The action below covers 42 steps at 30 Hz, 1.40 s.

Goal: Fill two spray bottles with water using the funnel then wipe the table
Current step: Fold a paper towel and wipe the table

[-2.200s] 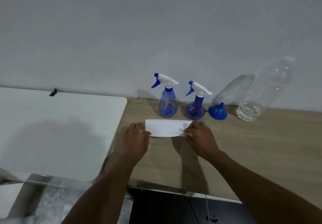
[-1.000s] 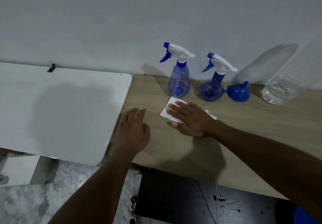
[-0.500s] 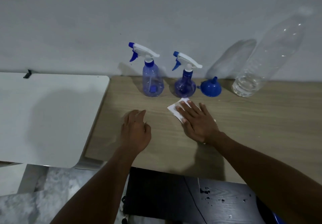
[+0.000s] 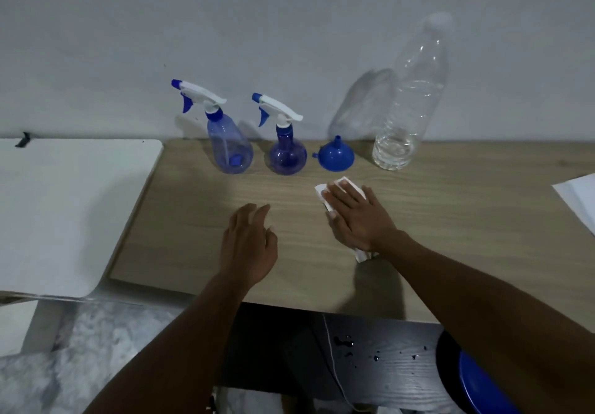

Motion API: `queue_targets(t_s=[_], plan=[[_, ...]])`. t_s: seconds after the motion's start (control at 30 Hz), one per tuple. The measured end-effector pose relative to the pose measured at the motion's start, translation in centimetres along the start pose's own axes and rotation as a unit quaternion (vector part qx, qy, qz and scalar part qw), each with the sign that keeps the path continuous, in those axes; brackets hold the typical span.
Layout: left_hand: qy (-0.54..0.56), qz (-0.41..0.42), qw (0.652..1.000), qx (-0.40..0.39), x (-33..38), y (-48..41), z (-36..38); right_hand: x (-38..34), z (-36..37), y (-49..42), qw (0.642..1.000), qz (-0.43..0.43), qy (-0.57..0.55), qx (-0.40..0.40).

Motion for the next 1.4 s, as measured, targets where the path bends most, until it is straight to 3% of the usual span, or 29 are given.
queue_targets(t_s=[0.23,0.43,0.67,1.1,1.4], plan=[[-0.017,-0.017,1.000,0.010,-4.3,1.3,-2.8,-1.9,1.3,1.9,0.990,0.140,-0.011,0.019],[0.003,0.011,1.000,0.019,-10.6,1.0,-6.5,-8.8,2.3,1.6,0.945,0.322,-0.042,0.030],[-0.017,0.002,1.000,0.021,-18.0,0.9,-12.2,-18.4,2.3,-2.8,0.911,0.407,-0.054,0.031],[-0.021,0.000,0.999,0.033,-26.9,2.2,-16.1,-34.9,1.8,-15.0,0.963,0.264,-0.052,-0.022],[-0.034,-0.021,0.997,0.059,-30.4,4.5,-17.2,-42.3,1.9,-15.9,0.999,0.014,0.004,-0.039]])
Point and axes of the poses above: each hand's wrist, its own y-axis away from the middle knuckle, its own z-axis out of the palm, x = y × z, the point moved 1 cm from there along -y, towards the middle knuckle, and after that the axes turned 10 degrees about y, right-handed, at the moved point
